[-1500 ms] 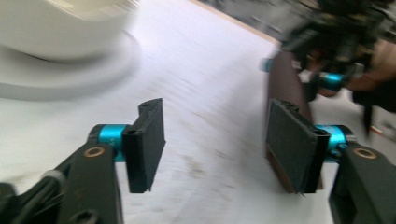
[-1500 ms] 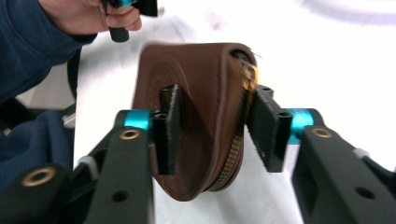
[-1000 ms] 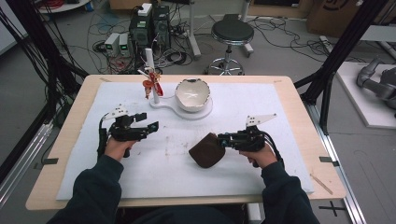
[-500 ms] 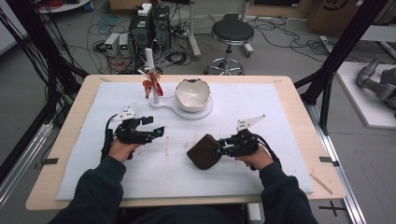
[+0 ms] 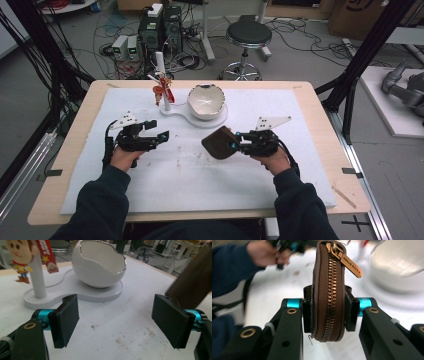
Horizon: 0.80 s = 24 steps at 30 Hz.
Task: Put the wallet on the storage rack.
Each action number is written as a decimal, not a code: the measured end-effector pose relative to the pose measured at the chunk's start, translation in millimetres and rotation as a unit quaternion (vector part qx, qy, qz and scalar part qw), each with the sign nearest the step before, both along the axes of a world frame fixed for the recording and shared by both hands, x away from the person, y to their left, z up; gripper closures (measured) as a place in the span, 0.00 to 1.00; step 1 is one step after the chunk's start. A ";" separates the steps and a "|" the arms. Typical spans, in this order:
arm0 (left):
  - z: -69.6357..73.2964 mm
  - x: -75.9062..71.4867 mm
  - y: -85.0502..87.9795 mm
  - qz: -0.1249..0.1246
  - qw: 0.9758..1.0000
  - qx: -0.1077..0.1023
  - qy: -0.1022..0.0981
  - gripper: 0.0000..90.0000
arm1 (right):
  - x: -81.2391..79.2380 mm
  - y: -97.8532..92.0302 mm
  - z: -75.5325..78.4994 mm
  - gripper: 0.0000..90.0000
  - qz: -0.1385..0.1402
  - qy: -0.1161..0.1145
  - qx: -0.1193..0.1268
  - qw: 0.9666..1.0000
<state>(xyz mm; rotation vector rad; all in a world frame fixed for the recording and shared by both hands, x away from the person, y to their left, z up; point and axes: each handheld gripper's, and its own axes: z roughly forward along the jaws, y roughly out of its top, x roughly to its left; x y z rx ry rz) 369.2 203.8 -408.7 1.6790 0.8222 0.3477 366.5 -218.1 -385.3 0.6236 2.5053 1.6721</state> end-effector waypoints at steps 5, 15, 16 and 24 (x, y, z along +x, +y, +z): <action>2.6 1.0 12.7 0.014 1.000 0.002 -0.020 0.23 | 24.3 5.1 19.4 0.76 -0.036 -0.036 0.029 0.998; -0.8 4.4 24.9 0.031 0.999 -0.002 -0.009 0.23 | 87.1 49.9 44.6 0.76 -0.075 -0.085 0.021 0.993; -1.1 4.4 24.8 0.032 0.999 -0.003 -0.008 0.23 | 93.4 53.2 44.2 0.76 -0.081 -0.084 0.017 0.993; -2.5 4.5 23.9 0.028 1.000 -0.001 -0.004 0.23 | 126.7 64.6 13.9 0.75 -0.132 -0.068 -0.006 0.989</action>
